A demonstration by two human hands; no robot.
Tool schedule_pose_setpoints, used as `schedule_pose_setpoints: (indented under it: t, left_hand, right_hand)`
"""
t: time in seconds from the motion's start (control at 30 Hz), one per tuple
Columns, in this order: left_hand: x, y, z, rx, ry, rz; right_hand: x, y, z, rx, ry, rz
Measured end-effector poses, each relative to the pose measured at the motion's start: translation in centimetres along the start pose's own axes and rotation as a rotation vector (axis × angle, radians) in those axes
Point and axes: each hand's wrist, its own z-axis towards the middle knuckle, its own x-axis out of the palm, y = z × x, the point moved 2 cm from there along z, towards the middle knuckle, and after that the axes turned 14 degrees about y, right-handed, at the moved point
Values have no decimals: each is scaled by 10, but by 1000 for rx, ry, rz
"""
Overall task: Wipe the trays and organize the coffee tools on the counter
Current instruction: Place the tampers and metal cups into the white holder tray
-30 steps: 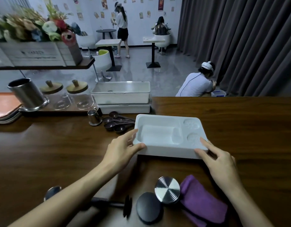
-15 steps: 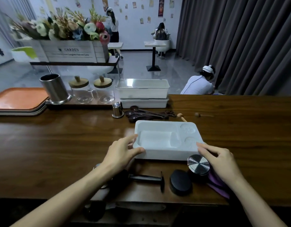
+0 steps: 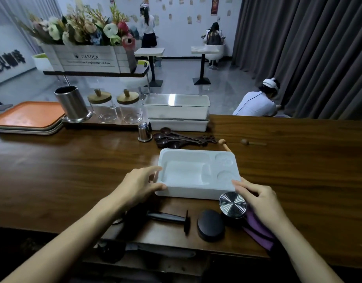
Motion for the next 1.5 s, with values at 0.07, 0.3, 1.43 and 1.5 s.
schedule_pose_setpoints:
  t: [0.07,0.3,1.43,1.5]
  left_hand:
    - [5,-4,-3,-8,2,-8]
    - [53,-57,-33,309,-347,-52]
    - [97,-136,-43,371,-129,-774]
    - [98,-136,-42,370,-137,-816]
  right_hand:
    - [-3,1,-1,-17,38,4]
    - [-14,1,-33,-116,73,39]
    - [12,21,-54,-226,54,13]
    - [13,19,-53,-232,70,6]
